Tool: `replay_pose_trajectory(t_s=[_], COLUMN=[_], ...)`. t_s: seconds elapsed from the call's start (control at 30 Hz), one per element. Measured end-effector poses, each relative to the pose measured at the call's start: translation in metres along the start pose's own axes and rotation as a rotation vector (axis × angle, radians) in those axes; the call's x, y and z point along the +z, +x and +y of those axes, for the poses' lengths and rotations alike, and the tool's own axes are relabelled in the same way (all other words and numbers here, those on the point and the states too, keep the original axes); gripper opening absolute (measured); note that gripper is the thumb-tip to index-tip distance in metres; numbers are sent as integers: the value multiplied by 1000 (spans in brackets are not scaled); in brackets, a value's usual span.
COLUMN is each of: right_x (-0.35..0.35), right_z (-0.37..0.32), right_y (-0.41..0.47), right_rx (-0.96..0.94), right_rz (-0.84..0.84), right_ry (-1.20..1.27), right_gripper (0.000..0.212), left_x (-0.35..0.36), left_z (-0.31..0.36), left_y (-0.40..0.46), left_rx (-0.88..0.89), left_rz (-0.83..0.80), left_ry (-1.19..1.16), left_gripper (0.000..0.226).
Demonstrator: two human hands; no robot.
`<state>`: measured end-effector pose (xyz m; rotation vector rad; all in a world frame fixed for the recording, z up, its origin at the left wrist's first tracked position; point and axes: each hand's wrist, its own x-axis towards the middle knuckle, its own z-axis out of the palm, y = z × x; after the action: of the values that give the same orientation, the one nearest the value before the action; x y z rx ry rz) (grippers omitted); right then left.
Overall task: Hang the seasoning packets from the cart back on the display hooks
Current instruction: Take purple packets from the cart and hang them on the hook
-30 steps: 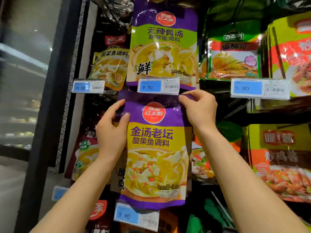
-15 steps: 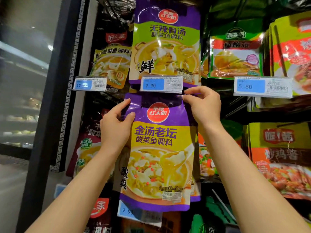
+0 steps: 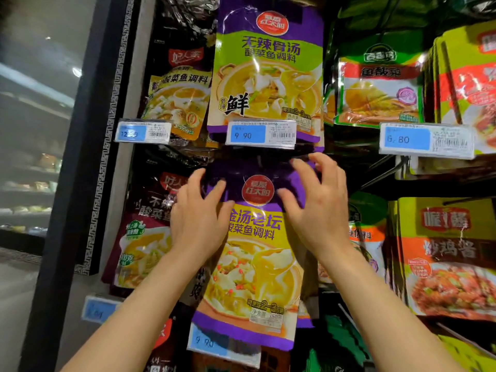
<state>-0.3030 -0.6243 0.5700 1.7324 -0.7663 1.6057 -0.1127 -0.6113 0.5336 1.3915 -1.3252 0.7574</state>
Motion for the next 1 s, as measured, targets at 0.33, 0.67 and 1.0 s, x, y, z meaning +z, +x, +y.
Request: replay_pose_trajectory(t_s=[0.33, 0.67, 1.0], right_x=[-3, 35, 12], right_z=[7, 35, 18], right_y=[-37, -34, -70], right_rx=[-106, -121, -79], right_rz=[-639, -896, -1049], right_ry=[-220, -514, -405], right_gripper=[105, 99, 77], left_x=[-2, 53, 44], left_z=[-34, -15, -24], left_y=[-12, -12, -44], left_rx=[395, 388, 258], left_rz=[-618, -624, -450], left_ry=[-101, 389, -111], left_gripper=[97, 90, 55])
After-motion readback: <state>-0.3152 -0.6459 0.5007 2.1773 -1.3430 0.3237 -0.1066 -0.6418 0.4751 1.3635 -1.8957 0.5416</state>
